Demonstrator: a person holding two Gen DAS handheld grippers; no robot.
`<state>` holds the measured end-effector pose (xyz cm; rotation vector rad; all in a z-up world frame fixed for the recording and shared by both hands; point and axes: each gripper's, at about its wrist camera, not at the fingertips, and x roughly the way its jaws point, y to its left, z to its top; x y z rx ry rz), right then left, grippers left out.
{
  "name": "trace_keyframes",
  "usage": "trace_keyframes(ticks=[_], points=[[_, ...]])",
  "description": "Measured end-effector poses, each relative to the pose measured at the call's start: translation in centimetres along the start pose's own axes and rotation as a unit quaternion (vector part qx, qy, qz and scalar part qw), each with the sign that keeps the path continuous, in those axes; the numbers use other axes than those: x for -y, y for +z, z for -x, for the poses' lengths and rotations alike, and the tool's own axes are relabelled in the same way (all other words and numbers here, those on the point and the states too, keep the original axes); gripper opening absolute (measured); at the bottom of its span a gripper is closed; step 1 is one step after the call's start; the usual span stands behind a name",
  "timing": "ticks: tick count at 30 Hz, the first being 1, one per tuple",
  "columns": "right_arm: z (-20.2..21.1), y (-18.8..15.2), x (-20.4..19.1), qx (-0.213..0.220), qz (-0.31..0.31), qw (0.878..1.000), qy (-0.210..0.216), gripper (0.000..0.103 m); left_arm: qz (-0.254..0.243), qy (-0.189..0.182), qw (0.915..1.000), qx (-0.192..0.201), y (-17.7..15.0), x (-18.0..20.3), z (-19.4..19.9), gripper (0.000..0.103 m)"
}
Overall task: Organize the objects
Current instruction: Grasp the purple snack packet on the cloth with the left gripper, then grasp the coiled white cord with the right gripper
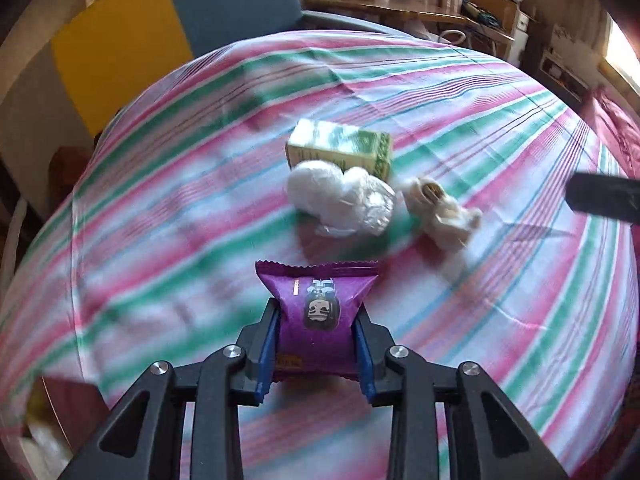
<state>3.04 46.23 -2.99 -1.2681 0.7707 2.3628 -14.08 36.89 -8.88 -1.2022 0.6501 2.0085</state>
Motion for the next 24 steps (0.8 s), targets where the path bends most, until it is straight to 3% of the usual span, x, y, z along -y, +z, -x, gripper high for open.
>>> trace_keyframes(ticks=[3,9,12,18,23,24], points=[[-0.1,0.0,0.2,0.0,-0.002,1.0,-0.008,0.098,0.041,-0.02,0.9989,-0.01,-2.8,0.8,1.5,0.032],[-0.3,-0.1,0.5,-0.003,-0.007,1.0,-0.011,0.098,0.071,0.002,0.9974,0.016,-8.3,3.2,4.8,0.032],[-0.3,-0.2,0.4,-0.002,-0.004,1.0,-0.009,0.096,0.065,0.023,0.9962,0.053,-11.0,4.2,5.9,0.032],[-0.7,-0.5,0.0,-0.008,0.008,1.0,0.0,0.078,0.085,0.001,0.9917,0.096,-12.4,4.0,6.0,0.032],[-1.2,-0.7,-0.7,-0.016,0.027,1.0,0.001,0.047,0.083,0.0,0.9893,0.12,-12.9,4.1,5.8,0.032],[-1.2,-0.8,-0.9,-0.018,0.029,0.999,0.008,0.045,0.086,-0.004,0.989,0.121,-12.9,4.0,5.8,0.032]])
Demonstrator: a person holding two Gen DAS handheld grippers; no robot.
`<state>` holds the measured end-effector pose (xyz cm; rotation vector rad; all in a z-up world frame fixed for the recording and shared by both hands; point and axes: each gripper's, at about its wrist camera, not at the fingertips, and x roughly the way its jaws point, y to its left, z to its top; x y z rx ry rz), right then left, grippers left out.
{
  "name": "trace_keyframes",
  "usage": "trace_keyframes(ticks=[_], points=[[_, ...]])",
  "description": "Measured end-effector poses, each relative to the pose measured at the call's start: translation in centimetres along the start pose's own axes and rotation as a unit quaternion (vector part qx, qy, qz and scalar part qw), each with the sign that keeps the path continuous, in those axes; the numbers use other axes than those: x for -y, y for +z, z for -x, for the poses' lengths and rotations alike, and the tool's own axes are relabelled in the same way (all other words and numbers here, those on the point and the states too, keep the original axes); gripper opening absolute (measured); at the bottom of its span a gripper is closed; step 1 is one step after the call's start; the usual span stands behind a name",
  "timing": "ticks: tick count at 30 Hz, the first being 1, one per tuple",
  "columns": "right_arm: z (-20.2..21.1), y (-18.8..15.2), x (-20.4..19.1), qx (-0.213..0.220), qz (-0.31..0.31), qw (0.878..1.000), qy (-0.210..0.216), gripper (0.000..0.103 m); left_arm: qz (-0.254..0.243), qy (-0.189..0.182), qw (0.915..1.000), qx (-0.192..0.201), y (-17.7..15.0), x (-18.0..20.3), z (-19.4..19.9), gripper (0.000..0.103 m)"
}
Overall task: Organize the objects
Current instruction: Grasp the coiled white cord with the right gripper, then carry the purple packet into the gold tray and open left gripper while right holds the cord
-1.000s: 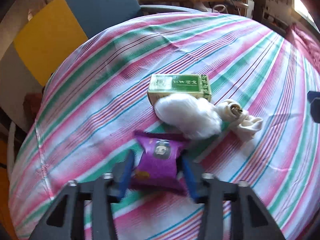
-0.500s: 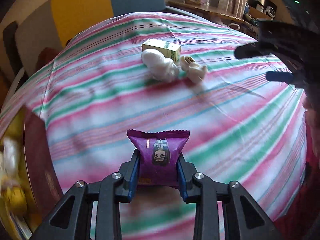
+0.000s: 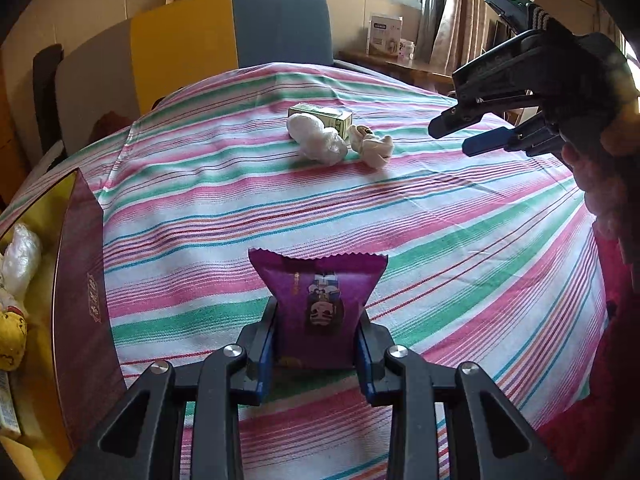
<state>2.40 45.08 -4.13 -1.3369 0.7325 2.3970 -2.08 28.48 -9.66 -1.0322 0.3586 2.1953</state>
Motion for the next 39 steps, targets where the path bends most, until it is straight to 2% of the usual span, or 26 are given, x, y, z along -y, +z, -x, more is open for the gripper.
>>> trace_keyframes(ticks=[3,5,10,14,16,18,19,20,21,25,30,31,39], points=[[0.0,0.0,-0.2,-0.006,-0.016,0.999,0.045,0.044,-0.003,0.002,1.0,0.003,-0.1,0.2,0.1,0.032],[-0.2,0.2,-0.7,-0.012,-0.021,0.998,0.057,0.044,-0.003,0.002,1.0,0.004,-0.1,0.2,0.1,0.032],[-1.7,1.9,-2.0,-0.022,-0.018,0.998,0.052,0.045,-0.007,0.002,0.9999,0.011,-0.3,0.2,0.1,0.032],[-3.8,3.8,-3.4,-0.035,-0.011,0.998,0.052,0.057,-0.008,0.002,0.9999,0.013,-0.3,0.2,0.2,0.032],[-5.1,4.3,-4.2,-0.046,0.002,0.998,0.031,0.059,-0.008,0.002,0.9999,0.014,-0.4,0.2,0.2,0.032],[-6.7,4.4,-4.5,-0.069,0.009,0.997,0.029,0.061,-0.009,0.002,0.9999,0.014,-0.4,0.3,0.1,0.032],[-7.6,4.2,-4.7,-0.082,0.019,0.996,0.018,0.059,-0.009,0.001,0.9999,0.014,-0.4,0.2,0.1,0.032],[-8.1,4.0,-4.9,-0.086,0.033,0.996,-0.001,0.034,-0.009,0.001,0.9999,0.014,-0.4,0.2,0.1,0.032],[-8.3,3.7,-5.0,-0.087,0.043,0.995,-0.009,0.023,-0.009,0.001,0.9999,0.014,-0.4,0.2,0.1,0.032],[-6.4,1.5,-6.3,-0.092,0.112,0.989,-0.008,0.023,-0.009,0.001,0.9998,0.015,-0.4,0.1,0.2,0.032],[-5.1,-3.7,-7.3,-0.14,0.183,0.973,0.011,0.024,-0.01,0.003,0.9998,0.015,-0.5,0.1,0.1,0.033],[-4.9,-4.4,-7.4,-0.132,0.193,0.972,0.01,0.024,-0.01,0.003,0.9998,0.015,-0.4,0.1,0.2,0.033],[-5.3,-4.6,-6.2,-0.134,0.177,0.975,0.03,0.025,-0.011,0.003,0.9998,0.013,-0.5,0.0,0.2,0.033]])
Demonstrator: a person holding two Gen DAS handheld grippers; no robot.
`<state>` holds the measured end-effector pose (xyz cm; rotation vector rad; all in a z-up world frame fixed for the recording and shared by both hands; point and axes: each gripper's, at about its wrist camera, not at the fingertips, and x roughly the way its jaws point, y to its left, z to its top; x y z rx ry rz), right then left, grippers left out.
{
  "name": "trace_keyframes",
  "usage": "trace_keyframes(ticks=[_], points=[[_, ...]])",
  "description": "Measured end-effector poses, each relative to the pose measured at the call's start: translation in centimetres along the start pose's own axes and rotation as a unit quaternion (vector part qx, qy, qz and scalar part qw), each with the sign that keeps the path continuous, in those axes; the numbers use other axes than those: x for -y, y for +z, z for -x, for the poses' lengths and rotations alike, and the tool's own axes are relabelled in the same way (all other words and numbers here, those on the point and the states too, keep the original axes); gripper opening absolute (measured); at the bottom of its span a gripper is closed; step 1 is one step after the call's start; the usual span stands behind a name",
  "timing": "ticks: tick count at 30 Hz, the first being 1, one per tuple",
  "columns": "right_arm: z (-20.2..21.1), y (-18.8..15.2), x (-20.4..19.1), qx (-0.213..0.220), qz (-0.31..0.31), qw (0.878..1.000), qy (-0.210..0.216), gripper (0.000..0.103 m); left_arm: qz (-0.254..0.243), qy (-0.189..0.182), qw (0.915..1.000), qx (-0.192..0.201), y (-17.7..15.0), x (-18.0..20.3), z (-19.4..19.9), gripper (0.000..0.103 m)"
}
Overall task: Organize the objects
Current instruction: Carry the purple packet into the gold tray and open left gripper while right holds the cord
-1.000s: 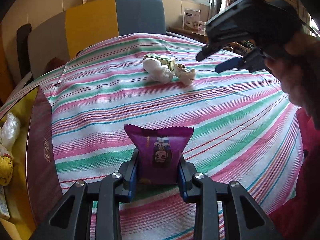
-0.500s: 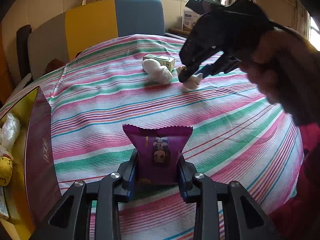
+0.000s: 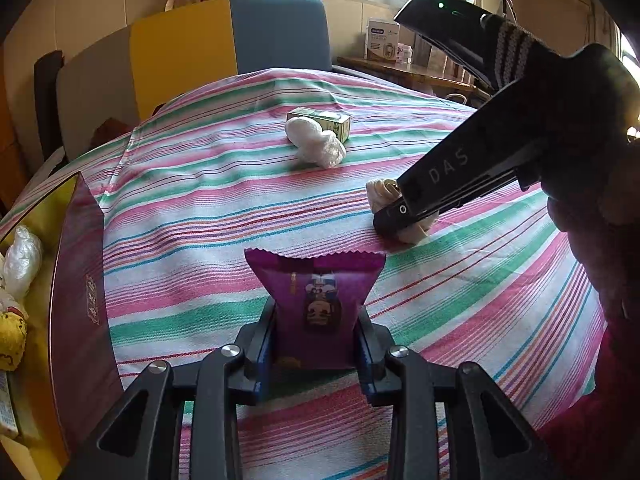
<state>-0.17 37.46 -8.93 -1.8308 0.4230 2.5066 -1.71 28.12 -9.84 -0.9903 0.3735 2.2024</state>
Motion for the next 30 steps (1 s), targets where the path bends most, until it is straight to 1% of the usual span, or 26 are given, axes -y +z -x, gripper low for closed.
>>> trace_keyframes(ticks=[4,12,30], points=[[0.3,0.3,0.0,0.004,-0.008,1.0,0.007,0.025,-0.001,0.001,1.0,0.0,0.0,0.1,0.1,0.033],[-0.3,0.4,-1.6,0.006,0.029,0.999,-0.023,0.025,-0.003,0.008,1.0,0.001,-0.2,0.2,0.3,0.034],[-0.9,0.8,-2.4,0.013,0.053,0.998,-0.033,0.025,-0.007,0.02,0.9997,0.007,-0.3,0.5,0.8,0.032]])
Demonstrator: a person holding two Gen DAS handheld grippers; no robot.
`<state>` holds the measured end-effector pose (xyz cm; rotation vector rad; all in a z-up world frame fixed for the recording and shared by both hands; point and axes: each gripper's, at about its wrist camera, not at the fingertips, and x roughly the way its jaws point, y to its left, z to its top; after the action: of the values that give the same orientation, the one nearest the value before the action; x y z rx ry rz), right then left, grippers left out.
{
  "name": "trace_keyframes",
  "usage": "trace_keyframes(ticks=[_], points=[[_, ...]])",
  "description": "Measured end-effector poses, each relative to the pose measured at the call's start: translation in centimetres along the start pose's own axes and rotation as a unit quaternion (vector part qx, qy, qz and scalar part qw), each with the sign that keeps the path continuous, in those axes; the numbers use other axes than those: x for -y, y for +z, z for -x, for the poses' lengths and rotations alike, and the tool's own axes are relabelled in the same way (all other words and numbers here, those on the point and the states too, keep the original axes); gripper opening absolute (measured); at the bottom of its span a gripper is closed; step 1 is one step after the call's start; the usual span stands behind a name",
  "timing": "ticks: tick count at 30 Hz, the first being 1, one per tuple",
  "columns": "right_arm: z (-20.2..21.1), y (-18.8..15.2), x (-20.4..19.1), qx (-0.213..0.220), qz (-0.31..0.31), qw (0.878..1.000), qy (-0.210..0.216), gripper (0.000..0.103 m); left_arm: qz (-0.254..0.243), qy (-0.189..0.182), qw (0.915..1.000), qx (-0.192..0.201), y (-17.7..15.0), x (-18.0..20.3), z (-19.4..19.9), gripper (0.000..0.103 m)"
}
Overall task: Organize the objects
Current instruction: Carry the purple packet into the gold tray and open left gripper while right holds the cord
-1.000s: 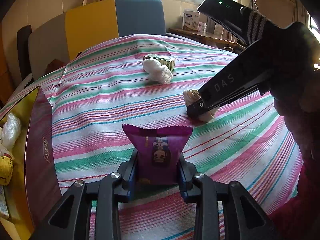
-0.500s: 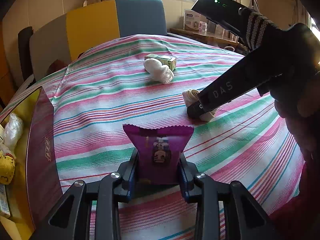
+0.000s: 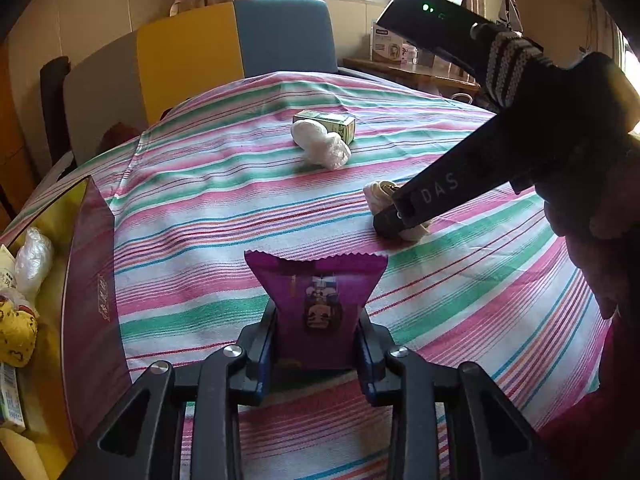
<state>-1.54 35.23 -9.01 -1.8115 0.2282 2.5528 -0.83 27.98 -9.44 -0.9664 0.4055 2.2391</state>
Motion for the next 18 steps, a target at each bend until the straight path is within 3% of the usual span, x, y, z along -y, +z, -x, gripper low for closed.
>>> trace_keyframes(ticks=[18], points=[[-0.2,-0.2,-0.9,0.015,0.028,0.999,-0.017,0.025,0.025,-0.041,0.9979,0.042,1.7,-0.3,7.2,0.031]])
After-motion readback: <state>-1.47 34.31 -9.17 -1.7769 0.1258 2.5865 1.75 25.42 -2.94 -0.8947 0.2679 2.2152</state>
